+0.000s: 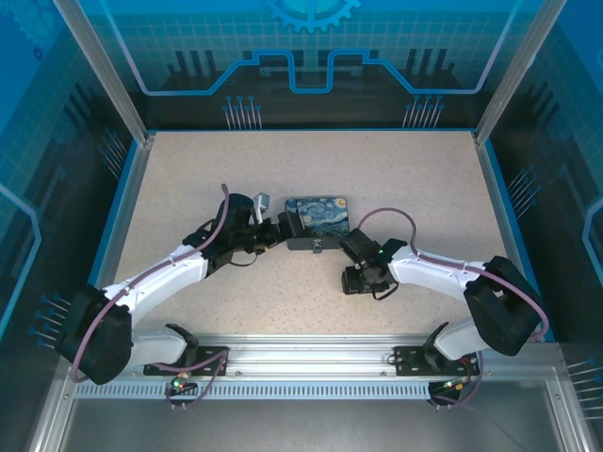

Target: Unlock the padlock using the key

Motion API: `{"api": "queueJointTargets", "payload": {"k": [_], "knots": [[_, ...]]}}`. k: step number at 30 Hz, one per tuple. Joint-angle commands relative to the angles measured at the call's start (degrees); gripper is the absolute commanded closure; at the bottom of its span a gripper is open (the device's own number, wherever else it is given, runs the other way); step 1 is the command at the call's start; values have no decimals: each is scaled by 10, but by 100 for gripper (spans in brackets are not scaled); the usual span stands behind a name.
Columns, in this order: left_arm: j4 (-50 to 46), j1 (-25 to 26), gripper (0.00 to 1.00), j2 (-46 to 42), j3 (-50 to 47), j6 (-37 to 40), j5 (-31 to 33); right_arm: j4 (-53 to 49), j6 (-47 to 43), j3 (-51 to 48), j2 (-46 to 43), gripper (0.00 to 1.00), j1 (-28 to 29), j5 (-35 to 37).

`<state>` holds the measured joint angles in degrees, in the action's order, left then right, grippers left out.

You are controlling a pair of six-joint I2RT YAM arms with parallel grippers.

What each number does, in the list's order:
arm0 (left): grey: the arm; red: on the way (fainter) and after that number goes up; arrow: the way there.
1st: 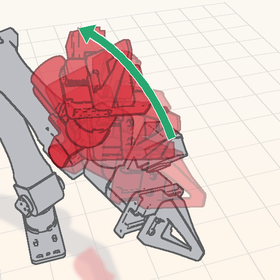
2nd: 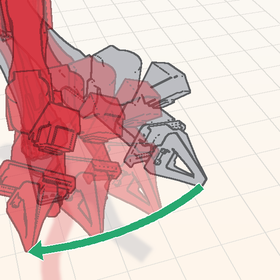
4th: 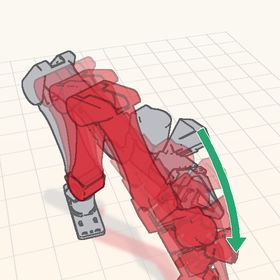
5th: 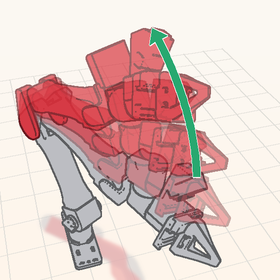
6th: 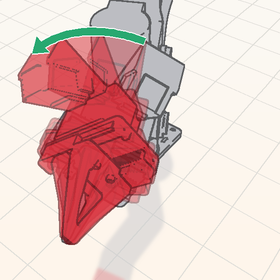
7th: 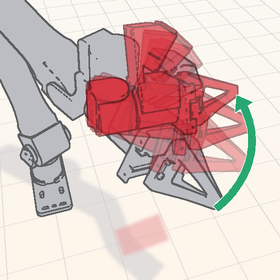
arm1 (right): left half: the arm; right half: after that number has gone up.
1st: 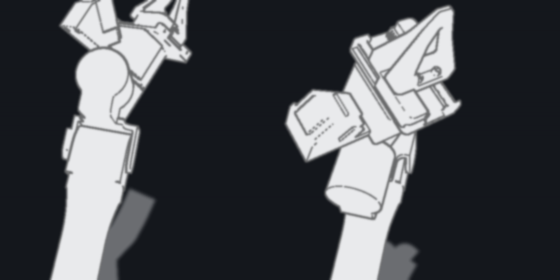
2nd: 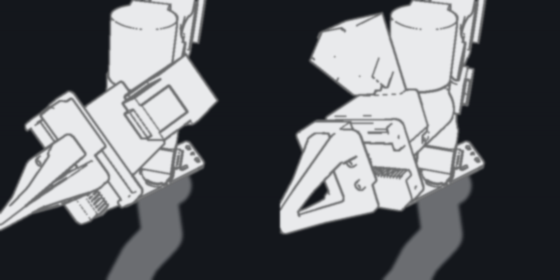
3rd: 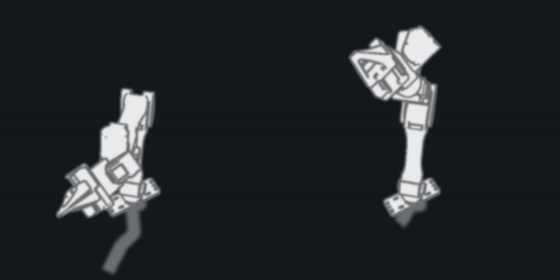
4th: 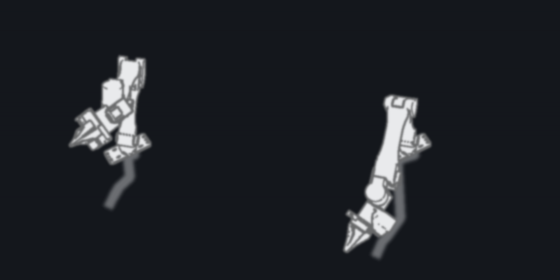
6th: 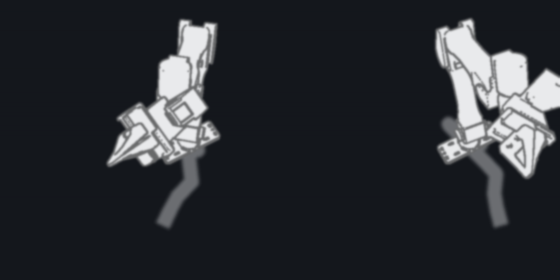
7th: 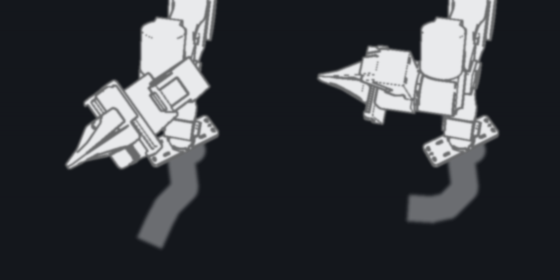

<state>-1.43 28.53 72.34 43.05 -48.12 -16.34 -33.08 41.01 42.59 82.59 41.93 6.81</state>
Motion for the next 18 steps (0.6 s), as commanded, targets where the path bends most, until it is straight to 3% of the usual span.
{"api": "queueJointTargets", "payload": {"k": [1,18], "knots": [[-6,5,1,7,22,-4,-5,10,13,-13,6,49,-6,-11],[-9,8,1,8,27,-2,-4,13,1,4,44,49,-19,6]]}}
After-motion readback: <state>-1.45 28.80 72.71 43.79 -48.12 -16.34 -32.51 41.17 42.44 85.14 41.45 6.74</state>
